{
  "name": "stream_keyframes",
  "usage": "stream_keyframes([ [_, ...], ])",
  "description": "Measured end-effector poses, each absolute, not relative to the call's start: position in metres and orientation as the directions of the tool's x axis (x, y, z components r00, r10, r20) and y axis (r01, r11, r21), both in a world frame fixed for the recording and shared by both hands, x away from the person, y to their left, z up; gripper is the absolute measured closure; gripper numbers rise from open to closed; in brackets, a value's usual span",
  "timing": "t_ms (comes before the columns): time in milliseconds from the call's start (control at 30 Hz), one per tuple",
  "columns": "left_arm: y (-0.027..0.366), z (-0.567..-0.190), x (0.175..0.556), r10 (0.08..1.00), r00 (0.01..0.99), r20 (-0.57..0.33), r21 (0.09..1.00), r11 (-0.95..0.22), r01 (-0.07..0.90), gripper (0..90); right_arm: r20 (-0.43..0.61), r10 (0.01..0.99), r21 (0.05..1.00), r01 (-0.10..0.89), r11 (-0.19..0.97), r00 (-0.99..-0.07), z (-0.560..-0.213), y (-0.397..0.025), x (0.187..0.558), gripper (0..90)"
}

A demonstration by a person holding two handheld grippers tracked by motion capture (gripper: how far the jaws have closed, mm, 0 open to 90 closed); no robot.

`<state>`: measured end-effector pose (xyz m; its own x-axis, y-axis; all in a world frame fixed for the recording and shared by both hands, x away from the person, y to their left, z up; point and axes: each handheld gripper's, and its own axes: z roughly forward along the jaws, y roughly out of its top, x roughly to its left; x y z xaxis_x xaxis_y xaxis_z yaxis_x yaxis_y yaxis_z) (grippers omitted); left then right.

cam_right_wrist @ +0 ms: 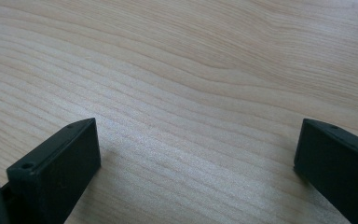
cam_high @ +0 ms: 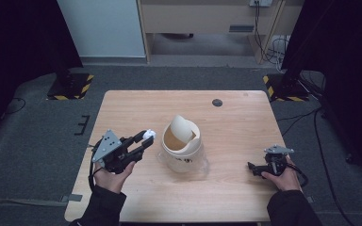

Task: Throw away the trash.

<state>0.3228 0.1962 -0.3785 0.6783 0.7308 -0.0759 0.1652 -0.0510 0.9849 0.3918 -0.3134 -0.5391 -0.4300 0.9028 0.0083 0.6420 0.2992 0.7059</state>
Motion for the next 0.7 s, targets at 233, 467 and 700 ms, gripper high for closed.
stream_keyframes([
  [233, 0.184, -0.384, 0.333, 0.718, 0.692, -0.072, 0.981, -0.073, 0.179, 65.0, 0.008, 0.903, 0.706, 0.642, 0.299, -0.43, -0.539, -0.313, 0.392, 0.6],
  [467, 0.174, -0.391, 0.342, 0.711, 0.699, -0.076, 0.976, -0.09, 0.198, 65.0, 0.008, 0.903, 0.706, 0.642, 0.299, -0.43, -0.539, -0.313, 0.392, 0.6],
  [700, 0.168, -0.401, 0.348, 0.708, 0.702, -0.08, 0.969, -0.11, 0.222, 65.0, 0.008, 0.903, 0.706, 0.642, 0.3, -0.43, -0.539, -0.313, 0.392, 0.6],
])
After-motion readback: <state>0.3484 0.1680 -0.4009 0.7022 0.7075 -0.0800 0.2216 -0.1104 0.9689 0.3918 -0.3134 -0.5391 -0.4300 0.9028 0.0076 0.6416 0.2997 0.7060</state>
